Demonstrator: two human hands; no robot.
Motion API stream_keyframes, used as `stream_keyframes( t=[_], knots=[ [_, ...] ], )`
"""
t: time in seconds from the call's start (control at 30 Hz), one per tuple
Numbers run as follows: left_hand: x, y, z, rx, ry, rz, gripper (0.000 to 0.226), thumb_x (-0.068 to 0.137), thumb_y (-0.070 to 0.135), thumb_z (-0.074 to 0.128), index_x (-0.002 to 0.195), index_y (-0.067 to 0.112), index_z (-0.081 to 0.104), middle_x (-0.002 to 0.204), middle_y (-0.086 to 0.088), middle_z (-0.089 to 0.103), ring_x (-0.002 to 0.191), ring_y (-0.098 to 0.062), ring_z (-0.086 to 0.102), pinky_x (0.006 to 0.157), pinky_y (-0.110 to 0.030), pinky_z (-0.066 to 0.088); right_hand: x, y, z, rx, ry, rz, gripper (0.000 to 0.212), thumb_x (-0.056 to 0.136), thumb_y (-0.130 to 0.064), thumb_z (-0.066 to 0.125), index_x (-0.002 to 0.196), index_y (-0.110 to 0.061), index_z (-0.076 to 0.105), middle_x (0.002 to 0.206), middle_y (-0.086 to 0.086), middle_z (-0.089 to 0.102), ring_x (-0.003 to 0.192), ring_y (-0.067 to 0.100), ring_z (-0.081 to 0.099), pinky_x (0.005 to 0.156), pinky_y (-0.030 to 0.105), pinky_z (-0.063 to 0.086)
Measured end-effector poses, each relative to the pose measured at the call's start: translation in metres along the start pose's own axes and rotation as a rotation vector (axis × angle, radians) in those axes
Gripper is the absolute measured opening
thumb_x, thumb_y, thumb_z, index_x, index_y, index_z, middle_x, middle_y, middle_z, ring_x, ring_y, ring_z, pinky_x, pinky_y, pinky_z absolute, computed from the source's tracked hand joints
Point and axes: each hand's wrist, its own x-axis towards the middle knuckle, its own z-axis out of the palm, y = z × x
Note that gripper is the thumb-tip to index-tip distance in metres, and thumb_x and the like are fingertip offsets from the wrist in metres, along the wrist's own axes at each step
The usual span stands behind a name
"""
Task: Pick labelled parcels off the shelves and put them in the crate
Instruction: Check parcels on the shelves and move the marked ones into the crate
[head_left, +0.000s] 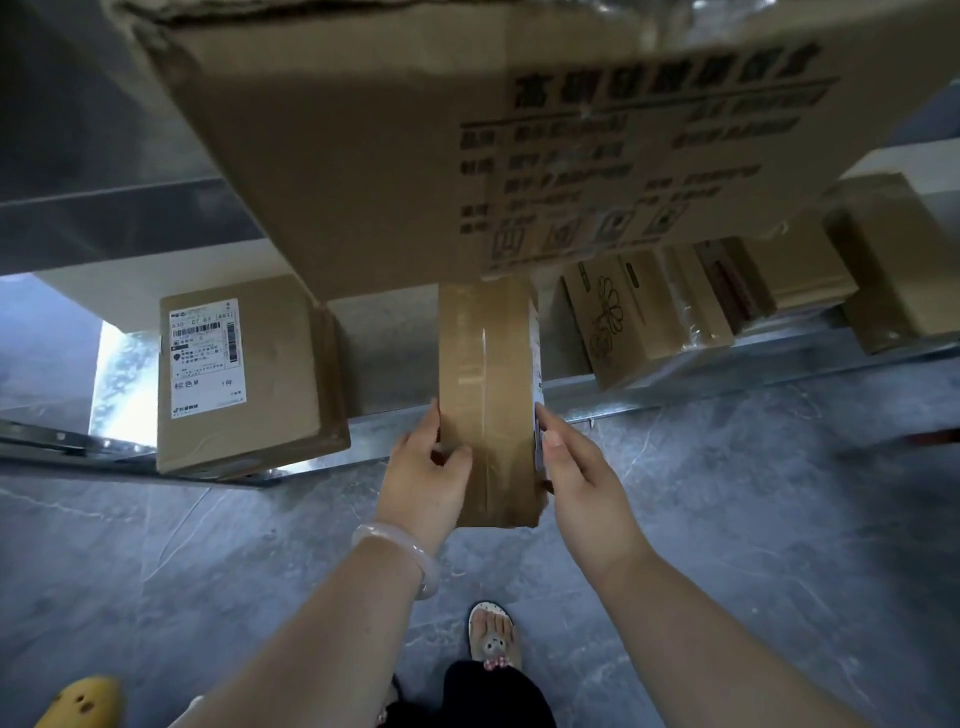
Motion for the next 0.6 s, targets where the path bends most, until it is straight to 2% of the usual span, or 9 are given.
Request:
stream_keyframes(
  t=[0.07,0.13,0.2,0.27,0.33,0.4,0.5,0.53,0.6],
  knots=[
    [-0.005,0.002,0.000,-0.007,-0.026,-0.019,0.083,0.084,0.048,0.067,0.151,0.047,0.018,0.140,0.010,0.050,0.124,-0.014,0.053,0.104,-0.042,0.047,-0.005,0.002,0.006,-0.108,0.007,-0.060,0.034,0.101,-0.040,0.037,0.132,-0.045,0.050,0.125,-0.032,0.042,0.115,-0.024,0.037,0.090,-0.003,0.026],
    [-0.009,0.006,0.000,0.009,-0.053,-0.034,0.108,0.074,0.053,0.078,0.153,0.043,0.005,0.144,0.009,0.039,0.133,-0.017,0.042,0.109,-0.042,0.041,-0.008,0.005,0.012,-0.195,0.004,-0.106,0.038,0.101,-0.044,0.032,0.136,-0.045,0.047,0.132,-0.028,0.040,0.124,-0.016,0.033,0.099,0.005,0.022],
    [-0.011,0.009,-0.001,0.050,-0.051,-0.041,0.118,0.070,0.050,0.081,0.154,0.040,-0.001,0.145,0.004,0.033,0.135,-0.020,0.038,0.109,-0.041,0.041,-0.009,0.008,0.015,-0.239,0.001,-0.128,0.039,0.102,-0.044,0.030,0.138,-0.043,0.047,0.138,-0.023,0.040,0.130,-0.007,0.031,0.106,0.015,0.022],
    [-0.010,0.009,-0.003,0.084,-0.054,-0.054,0.116,0.071,0.047,0.080,0.153,0.042,-0.002,0.145,0.001,0.032,0.133,-0.023,0.040,0.107,-0.045,0.044,-0.011,0.010,0.014,-0.245,0.007,-0.143,0.035,0.103,-0.039,0.034,0.133,-0.041,0.052,0.133,-0.026,0.045,0.129,-0.007,0.035,0.111,0.020,0.026],
    [-0.010,0.007,-0.008,0.065,-0.082,-0.076,0.107,0.073,0.046,0.077,0.151,0.049,0.004,0.133,0.006,0.032,0.123,-0.021,0.044,0.101,-0.047,0.049,-0.012,0.011,0.008,-0.232,0.045,-0.141,0.032,0.101,-0.031,0.044,0.130,-0.040,0.055,0.128,-0.027,0.047,0.126,-0.007,0.040,0.112,0.027,0.033],
    [-0.014,0.009,-0.015,-0.004,-0.128,-0.062,0.099,0.070,0.049,0.076,0.146,0.057,0.013,0.131,0.011,0.033,0.119,-0.018,0.045,0.096,-0.045,0.053,-0.014,0.010,0.000,-0.249,0.092,-0.116,0.041,0.097,-0.026,0.054,0.135,-0.041,0.049,0.132,-0.021,0.045,0.127,0.000,0.041,0.109,0.033,0.038],
    [-0.022,0.014,-0.023,-0.141,-0.226,-0.007,0.080,0.080,0.043,0.072,0.144,0.057,0.026,0.138,0.014,0.046,0.120,-0.016,0.054,0.088,-0.036,0.058,-0.023,0.002,-0.008,-0.176,0.048,-0.034,0.057,0.094,-0.024,0.061,0.141,-0.047,0.038,0.137,-0.021,0.044,0.123,0.003,0.050,0.099,0.027,0.046],
    [-0.027,0.016,-0.025,-0.175,-0.269,-0.001,0.072,0.086,0.038,0.069,0.144,0.056,0.029,0.136,0.017,0.052,0.118,-0.014,0.058,0.089,-0.037,0.057,-0.030,-0.003,-0.009,-0.129,0.032,-0.011,0.059,0.094,-0.023,0.061,0.142,-0.048,0.037,0.136,-0.022,0.047,0.117,0.000,0.054,0.094,0.022,0.048],
    [-0.037,0.022,-0.029,-0.191,-0.329,-0.006,0.062,0.089,0.044,0.062,0.140,0.061,0.032,0.130,0.019,0.061,0.115,-0.012,0.063,0.095,-0.042,0.055,-0.047,-0.013,-0.010,-0.076,0.048,-0.001,0.061,0.094,-0.018,0.062,0.142,-0.047,0.039,0.131,-0.021,0.053,0.106,-0.008,0.058,0.083,0.014,0.050]
  ],
)
